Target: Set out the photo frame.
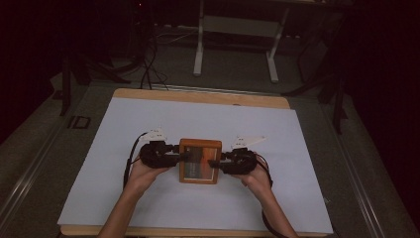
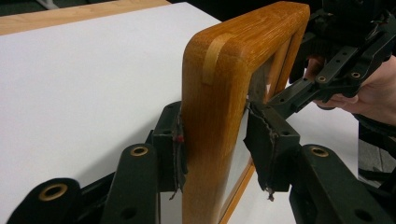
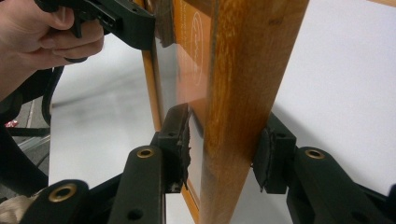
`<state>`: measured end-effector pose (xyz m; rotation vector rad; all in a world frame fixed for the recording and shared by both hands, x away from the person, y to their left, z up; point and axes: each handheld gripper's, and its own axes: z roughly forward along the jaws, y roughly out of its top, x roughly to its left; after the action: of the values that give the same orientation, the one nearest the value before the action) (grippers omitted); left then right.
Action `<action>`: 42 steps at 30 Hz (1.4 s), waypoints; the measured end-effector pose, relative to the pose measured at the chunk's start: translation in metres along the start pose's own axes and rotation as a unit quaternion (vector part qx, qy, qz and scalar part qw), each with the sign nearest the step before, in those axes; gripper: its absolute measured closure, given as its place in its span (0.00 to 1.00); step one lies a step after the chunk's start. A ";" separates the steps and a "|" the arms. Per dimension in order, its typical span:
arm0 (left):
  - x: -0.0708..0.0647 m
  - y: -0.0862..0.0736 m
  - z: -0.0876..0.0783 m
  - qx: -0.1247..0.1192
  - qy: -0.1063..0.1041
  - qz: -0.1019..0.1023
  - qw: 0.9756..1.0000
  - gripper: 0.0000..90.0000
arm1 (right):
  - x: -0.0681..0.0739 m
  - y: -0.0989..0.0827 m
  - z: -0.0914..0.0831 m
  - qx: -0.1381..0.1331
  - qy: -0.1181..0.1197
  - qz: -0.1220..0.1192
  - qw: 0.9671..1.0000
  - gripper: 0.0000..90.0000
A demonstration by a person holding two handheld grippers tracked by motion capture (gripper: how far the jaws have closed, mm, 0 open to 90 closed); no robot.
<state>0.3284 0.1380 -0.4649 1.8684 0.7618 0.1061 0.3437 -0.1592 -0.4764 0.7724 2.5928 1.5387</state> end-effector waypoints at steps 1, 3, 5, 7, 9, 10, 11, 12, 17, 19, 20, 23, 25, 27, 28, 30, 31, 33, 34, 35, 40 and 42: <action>0.001 0.000 0.000 -0.001 0.000 -0.001 1.000 0.65 | 0.000 0.000 0.000 0.000 -0.001 0.001 1.000 0.67; 0.002 0.000 0.001 -0.003 0.001 -0.003 1.000 0.65 | -0.001 0.000 0.001 -0.002 -0.002 0.002 1.000 0.67; 0.002 -0.001 0.002 -0.005 0.003 -0.004 1.000 0.65 | -0.001 0.000 0.001 -0.002 -0.002 0.004 1.000 0.67; 0.003 -0.001 0.002 -0.005 0.004 -0.004 1.000 0.65 | -0.002 0.000 0.002 -0.003 -0.003 0.003 1.000 0.67; 0.004 -0.001 0.003 -0.005 0.004 -0.006 1.000 0.65 | -0.003 0.000 0.002 -0.003 -0.003 0.005 1.000 0.67; 0.005 -0.001 0.004 -0.007 0.006 -0.007 1.000 0.65 | -0.003 0.000 0.002 -0.003 -0.003 0.006 1.000 0.67; 0.005 -0.001 0.004 -0.007 0.007 -0.008 1.000 0.65 | -0.004 0.000 0.003 -0.004 -0.004 0.006 1.000 0.66; 0.005 -0.001 0.004 -0.006 0.009 -0.009 1.000 0.65 | -0.004 0.000 0.003 -0.004 -0.005 0.007 1.000 0.66; 0.006 0.000 0.006 -0.006 0.017 -0.012 1.000 0.64 | -0.007 0.001 0.005 -0.003 -0.006 0.013 1.000 0.66; 0.007 0.000 0.007 -0.006 0.018 -0.013 1.000 0.64 | -0.008 0.001 0.005 -0.003 -0.006 0.015 1.000 0.65; 0.008 0.000 0.008 -0.005 0.020 -0.015 1.000 0.64 | -0.009 0.001 0.006 -0.004 -0.006 0.016 1.000 0.65; 0.009 0.000 0.010 -0.006 0.024 -0.021 0.999 0.64 | -0.011 0.001 0.007 -0.005 -0.006 0.023 1.000 0.65; 0.010 0.000 0.011 -0.006 0.026 -0.024 0.999 0.63 | -0.012 0.001 0.008 -0.004 -0.006 0.027 1.000 0.65; 0.010 0.000 0.011 -0.004 0.027 -0.022 0.999 0.63 | -0.013 0.001 0.008 -0.004 -0.004 0.028 1.000 0.65; 0.010 0.000 0.011 -0.004 0.027 -0.022 0.999 0.63 | -0.013 0.001 0.008 -0.004 -0.004 0.028 1.000 0.65; 0.010 0.000 0.012 -0.004 0.032 -0.022 0.999 0.62 | -0.014 0.002 0.009 -0.005 -0.005 0.030 1.000 0.65; 0.010 0.001 0.012 -0.003 0.032 -0.023 0.999 0.62 | -0.014 0.002 0.009 -0.005 -0.005 0.030 1.000 0.65; 0.010 0.001 0.012 -0.002 0.035 -0.022 0.999 0.62 | -0.014 0.002 0.009 -0.004 -0.005 0.030 1.000 0.65; 0.010 0.001 0.012 0.000 0.035 -0.021 0.999 0.62 | -0.014 0.002 0.009 -0.004 -0.005 0.029 1.000 0.65; 0.010 0.001 0.012 0.000 0.035 -0.022 0.999 0.61 | -0.014 0.003 0.010 -0.004 -0.005 0.029 1.000 0.65; 0.012 0.000 0.012 0.008 0.031 -0.029 0.999 0.55 | -0.014 0.002 0.010 -0.003 -0.008 0.026 1.000 0.62; 0.013 -0.001 0.012 0.005 0.030 -0.034 0.999 0.53 | -0.014 0.002 0.009 -0.005 -0.012 0.028 1.000 0.57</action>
<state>0.3431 0.1354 -0.4740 1.8548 0.8682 0.1166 0.3591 -0.1567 -0.4823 0.8636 2.5658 1.5472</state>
